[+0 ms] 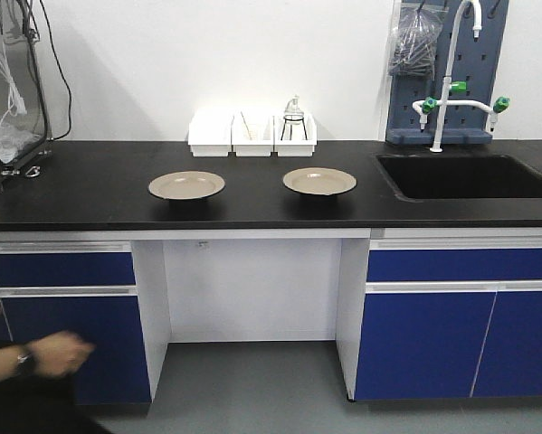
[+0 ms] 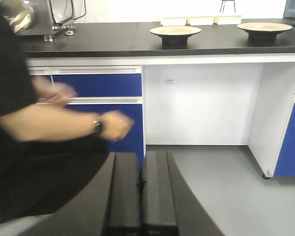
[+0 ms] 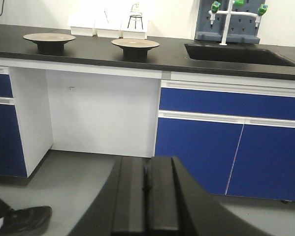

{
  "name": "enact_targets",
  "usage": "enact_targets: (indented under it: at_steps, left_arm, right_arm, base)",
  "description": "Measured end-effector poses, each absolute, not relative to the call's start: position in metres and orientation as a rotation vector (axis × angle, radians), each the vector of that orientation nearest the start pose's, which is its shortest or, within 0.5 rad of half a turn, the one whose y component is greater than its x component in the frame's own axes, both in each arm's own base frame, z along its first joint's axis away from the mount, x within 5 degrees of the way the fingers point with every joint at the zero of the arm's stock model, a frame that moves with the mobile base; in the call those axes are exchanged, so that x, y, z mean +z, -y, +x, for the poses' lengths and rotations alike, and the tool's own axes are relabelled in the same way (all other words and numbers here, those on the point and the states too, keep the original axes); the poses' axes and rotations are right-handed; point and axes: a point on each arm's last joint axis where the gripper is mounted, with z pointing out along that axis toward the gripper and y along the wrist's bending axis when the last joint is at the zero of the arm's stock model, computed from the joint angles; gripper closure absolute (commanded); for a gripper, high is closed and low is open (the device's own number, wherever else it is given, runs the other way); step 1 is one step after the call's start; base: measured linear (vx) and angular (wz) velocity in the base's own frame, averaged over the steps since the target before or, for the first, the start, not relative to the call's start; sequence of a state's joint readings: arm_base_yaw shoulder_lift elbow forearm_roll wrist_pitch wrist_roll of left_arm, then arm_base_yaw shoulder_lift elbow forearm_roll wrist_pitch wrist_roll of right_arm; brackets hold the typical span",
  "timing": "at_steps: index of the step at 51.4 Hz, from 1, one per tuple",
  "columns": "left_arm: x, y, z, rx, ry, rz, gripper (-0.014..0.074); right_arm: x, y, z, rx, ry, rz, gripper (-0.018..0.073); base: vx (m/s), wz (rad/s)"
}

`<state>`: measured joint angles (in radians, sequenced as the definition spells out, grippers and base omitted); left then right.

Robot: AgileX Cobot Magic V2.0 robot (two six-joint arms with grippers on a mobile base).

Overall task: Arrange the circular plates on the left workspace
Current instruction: 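Drive the base forward up to the counter with the two beige plates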

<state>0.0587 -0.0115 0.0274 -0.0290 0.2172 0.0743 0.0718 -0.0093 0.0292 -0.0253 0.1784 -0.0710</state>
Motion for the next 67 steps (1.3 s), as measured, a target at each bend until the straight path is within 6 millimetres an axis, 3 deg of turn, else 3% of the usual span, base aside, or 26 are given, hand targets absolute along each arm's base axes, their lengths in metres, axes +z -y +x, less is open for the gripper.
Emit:
enact_targets:
  at_steps: [44, 67]
  left_arm:
    - [0.1848, -0.0027, 0.0557, 0.072, -1.717, -0.006, 0.0596]
    - [0.1848, -0.0027, 0.0557, 0.073, -1.717, -0.006, 0.0596]
  right_arm:
    - [0.1877, -0.0036, 0.0563, -0.022, -1.675, -0.137, 0.0564]
    - [0.1877, -0.0036, 0.0563, -0.022, -1.675, -0.137, 0.0564]
  base:
    - [0.01, 0.00]
    - [0.20, -0.04]
